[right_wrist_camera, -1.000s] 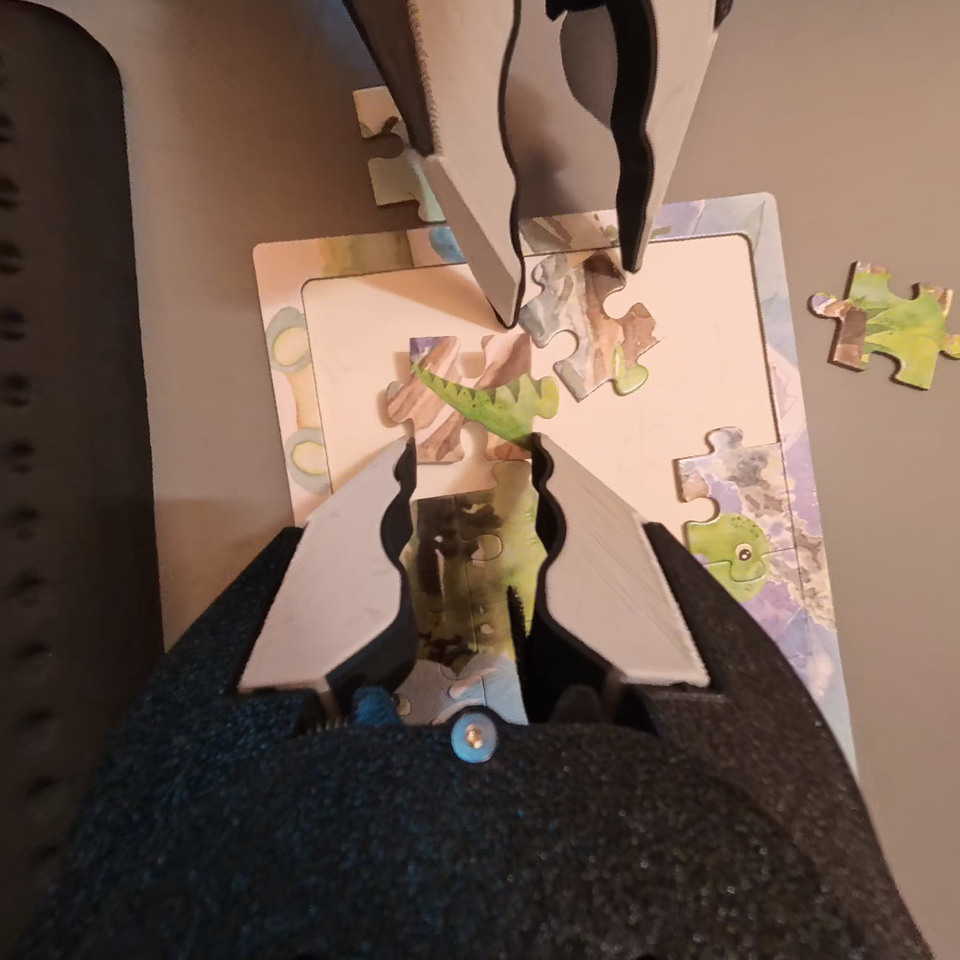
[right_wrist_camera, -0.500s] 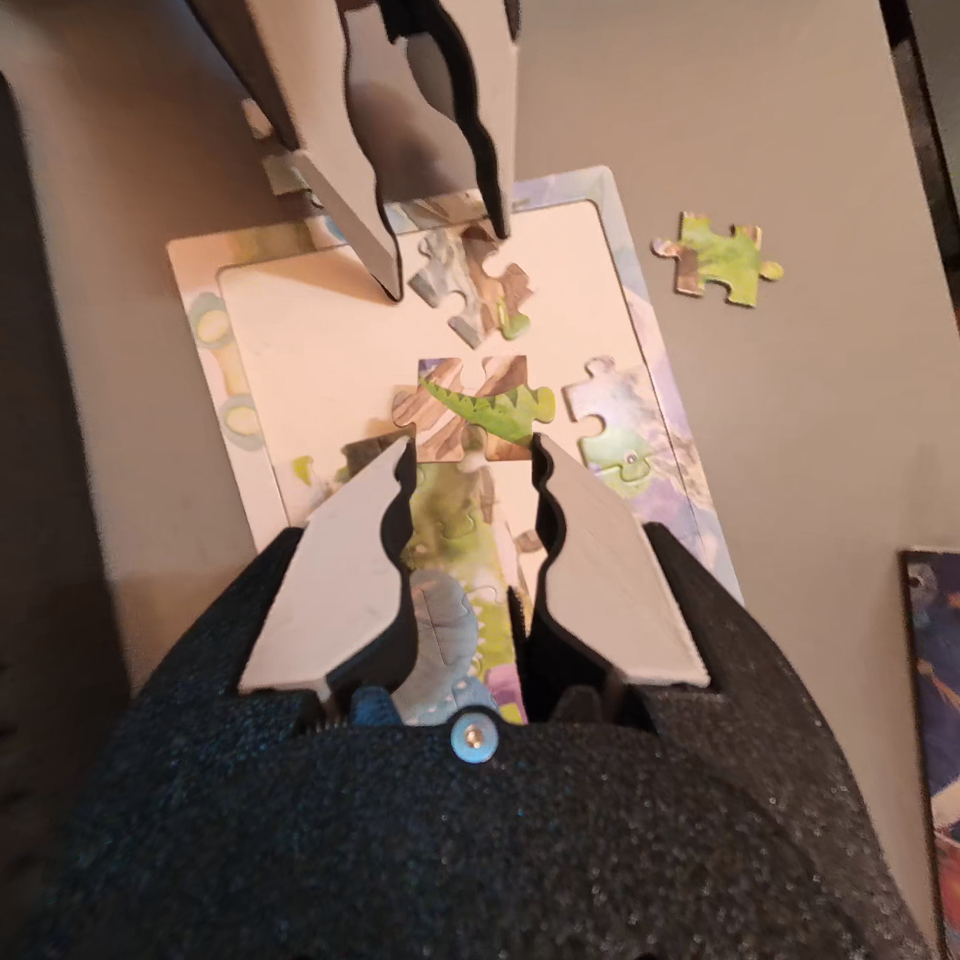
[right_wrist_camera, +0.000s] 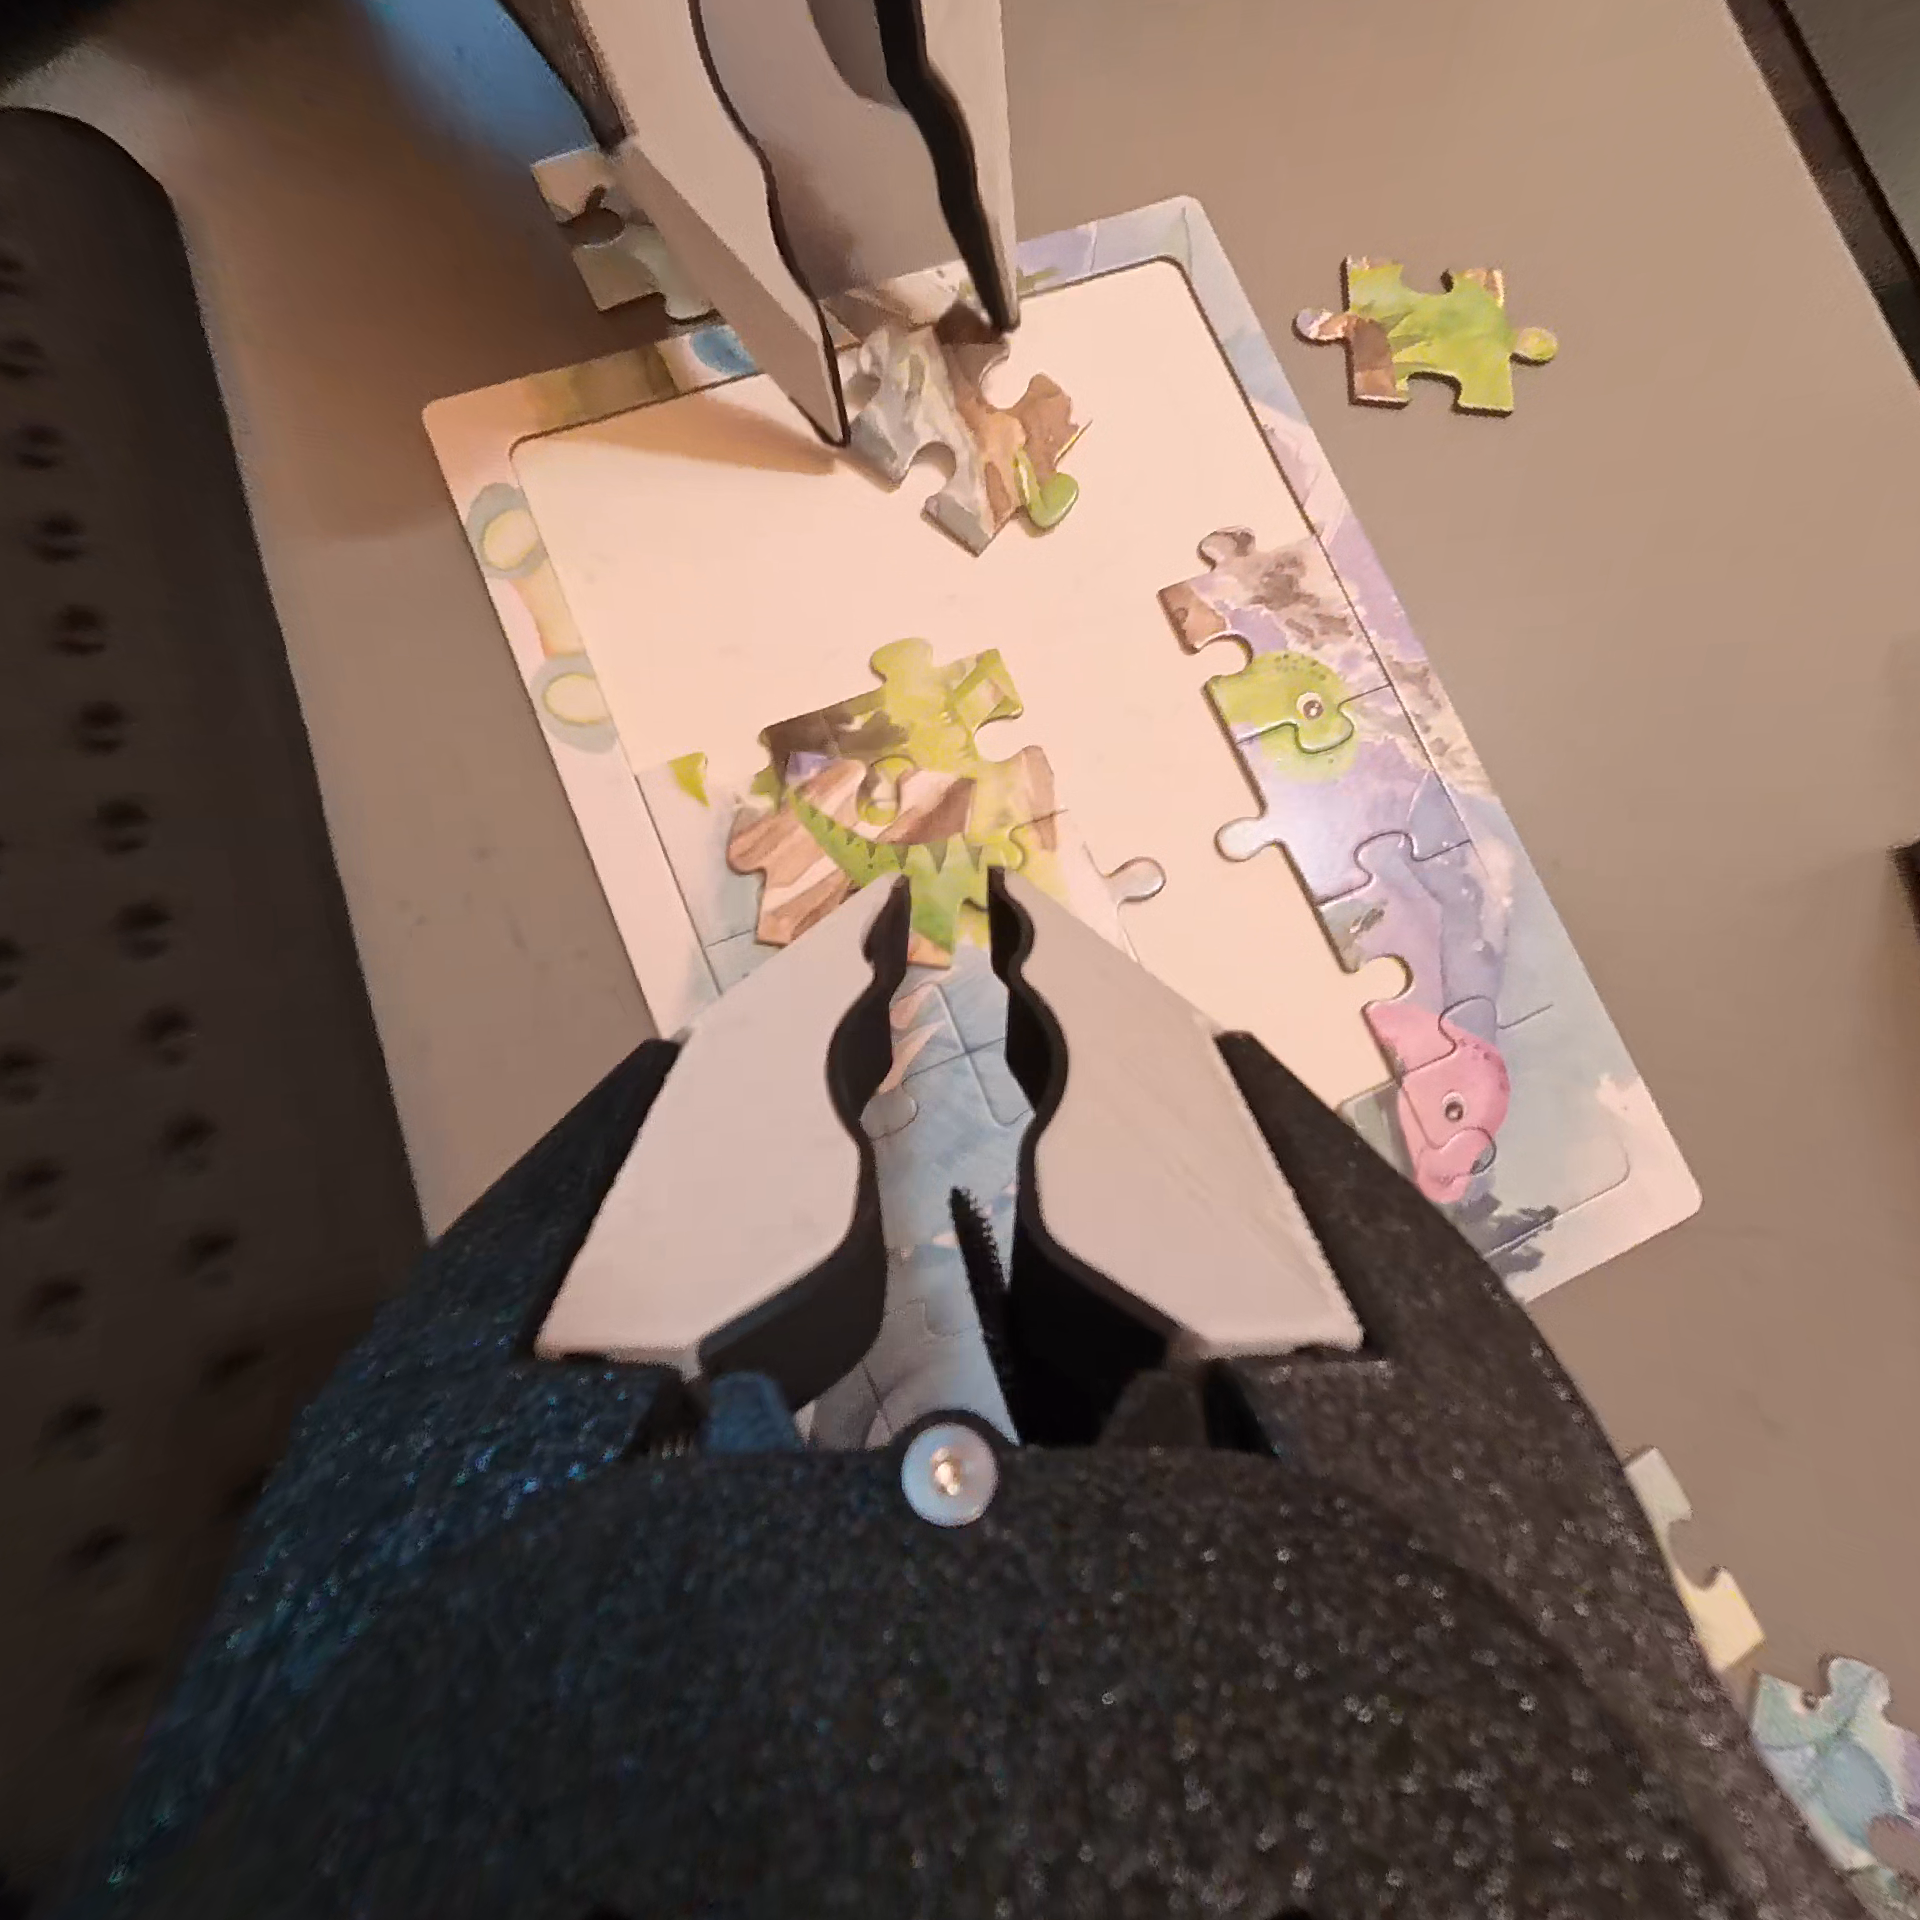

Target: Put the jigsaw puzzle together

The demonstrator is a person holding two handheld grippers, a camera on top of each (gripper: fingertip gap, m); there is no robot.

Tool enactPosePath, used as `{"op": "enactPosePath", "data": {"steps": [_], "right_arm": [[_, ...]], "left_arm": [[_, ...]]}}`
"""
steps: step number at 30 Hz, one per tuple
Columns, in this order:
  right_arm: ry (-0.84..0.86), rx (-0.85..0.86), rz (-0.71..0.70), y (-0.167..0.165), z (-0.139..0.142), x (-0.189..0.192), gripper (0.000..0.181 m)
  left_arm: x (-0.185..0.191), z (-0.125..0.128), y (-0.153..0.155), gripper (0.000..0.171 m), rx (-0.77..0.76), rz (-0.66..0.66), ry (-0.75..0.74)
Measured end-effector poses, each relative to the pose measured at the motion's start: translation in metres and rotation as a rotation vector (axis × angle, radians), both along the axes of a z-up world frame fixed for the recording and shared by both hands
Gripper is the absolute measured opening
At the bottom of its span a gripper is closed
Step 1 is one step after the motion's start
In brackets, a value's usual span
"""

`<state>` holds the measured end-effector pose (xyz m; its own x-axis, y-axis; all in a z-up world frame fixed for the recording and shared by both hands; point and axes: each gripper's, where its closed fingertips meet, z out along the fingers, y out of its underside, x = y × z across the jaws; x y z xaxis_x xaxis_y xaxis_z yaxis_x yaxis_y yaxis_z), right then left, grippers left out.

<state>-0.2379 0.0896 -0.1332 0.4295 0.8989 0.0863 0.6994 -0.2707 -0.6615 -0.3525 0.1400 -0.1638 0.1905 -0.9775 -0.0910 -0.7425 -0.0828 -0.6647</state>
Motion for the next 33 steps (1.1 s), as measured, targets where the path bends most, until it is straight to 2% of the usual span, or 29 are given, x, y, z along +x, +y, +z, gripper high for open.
{"op": "enactPosePath", "data": {"steps": [6, 9, 11, 14, 16, 19, 22, 26, 29, 33], "right_arm": [[0.015, 0.000, -0.031, 0.001, 0.000, 0.007, 0.029], [0.023, -0.004, -0.028, 0.001, -0.003, 0.002, 0.038], [0.021, -0.010, -0.055, 0.003, -0.009, 0.001, 0.052], [0.006, -0.064, -0.050, -0.011, -0.024, -0.005, 0.060], [-0.017, -0.044, -0.068, -0.013, -0.028, -0.005, 0.066], [0.011, -0.065, -0.104, -0.013, -0.027, -0.005, 0.065], [0.010, -0.090, -0.128, -0.013, -0.032, -0.001, 0.058], [0.004, -0.073, -0.112, -0.015, -0.033, -0.009, 0.054], [0.016, -0.098, -0.129, -0.014, -0.035, -0.011, 0.052], [0.015, -0.096, -0.139, -0.012, -0.035, -0.009, 0.045]], "left_arm": [[-0.003, 0.013, 0.004, 0.047, 0.017, 0.010, -0.041], [-0.024, 0.030, 0.010, 0.047, 0.018, 0.063, -0.068], [-0.042, 0.037, 0.004, 0.047, -0.008, 0.089, -0.084], [-0.072, 0.027, -0.002, 0.047, -0.031, 0.124, -0.035], [-0.078, 0.020, -0.007, 0.047, -0.095, 0.120, -0.055], [-0.070, 0.019, -0.012, 0.047, -0.148, 0.094, -0.098], [-0.046, 0.028, -0.023, 0.047, -0.162, 0.029, -0.152], [-0.014, 0.031, -0.035, 0.047, -0.142, -0.042, -0.161], [-0.003, 0.030, -0.047, 0.047, -0.147, -0.074, -0.156], [-0.001, 0.044, -0.084, 0.047, -0.213, -0.140, -0.233]]}}
